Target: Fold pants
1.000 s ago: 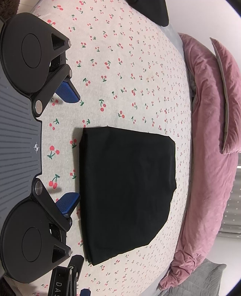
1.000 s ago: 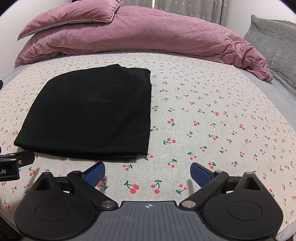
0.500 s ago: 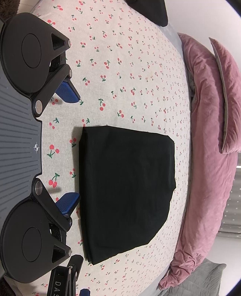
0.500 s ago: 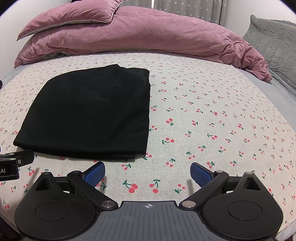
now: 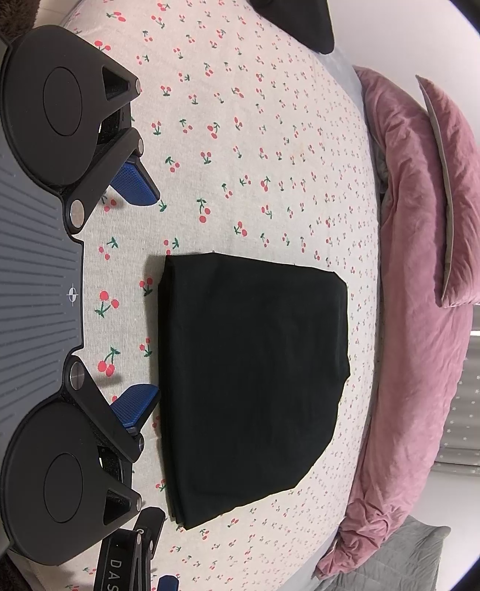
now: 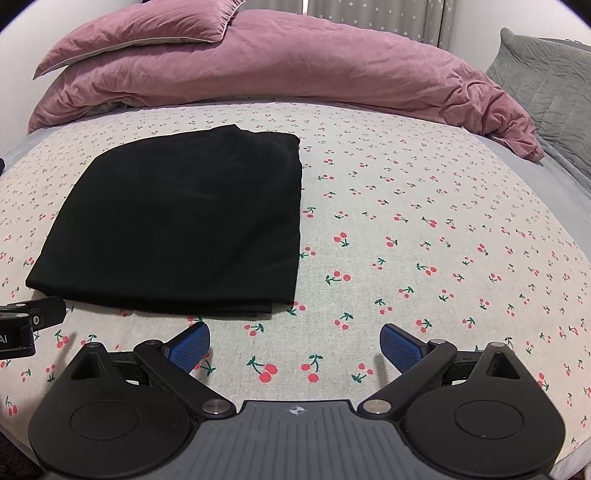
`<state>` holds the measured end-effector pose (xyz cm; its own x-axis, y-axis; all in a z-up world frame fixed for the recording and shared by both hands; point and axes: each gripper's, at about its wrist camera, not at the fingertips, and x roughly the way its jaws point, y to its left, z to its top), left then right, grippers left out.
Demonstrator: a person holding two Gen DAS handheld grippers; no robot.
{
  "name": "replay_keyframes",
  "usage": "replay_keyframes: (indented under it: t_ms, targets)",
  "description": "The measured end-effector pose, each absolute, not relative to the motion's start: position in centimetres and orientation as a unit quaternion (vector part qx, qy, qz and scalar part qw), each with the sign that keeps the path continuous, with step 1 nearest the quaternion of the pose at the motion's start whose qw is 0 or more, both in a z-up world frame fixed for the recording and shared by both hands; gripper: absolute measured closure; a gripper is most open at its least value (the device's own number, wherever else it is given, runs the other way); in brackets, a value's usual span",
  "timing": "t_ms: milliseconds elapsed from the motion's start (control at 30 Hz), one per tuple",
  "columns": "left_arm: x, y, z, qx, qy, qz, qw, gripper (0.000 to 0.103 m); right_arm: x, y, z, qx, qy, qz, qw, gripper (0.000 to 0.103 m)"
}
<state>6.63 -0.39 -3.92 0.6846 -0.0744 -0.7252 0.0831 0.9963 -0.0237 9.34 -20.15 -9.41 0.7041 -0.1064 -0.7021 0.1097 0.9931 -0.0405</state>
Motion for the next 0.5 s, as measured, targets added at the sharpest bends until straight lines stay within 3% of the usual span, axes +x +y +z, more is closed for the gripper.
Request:
replay_keyframes:
  t_ms: [500]
  targets:
    - [6.55,-0.24,-3.99,0.006,0.398,-0.044,0.917,0.000,9.33,-20.14,-9.39,0.003,0.380,-0.059,0.923,0.005]
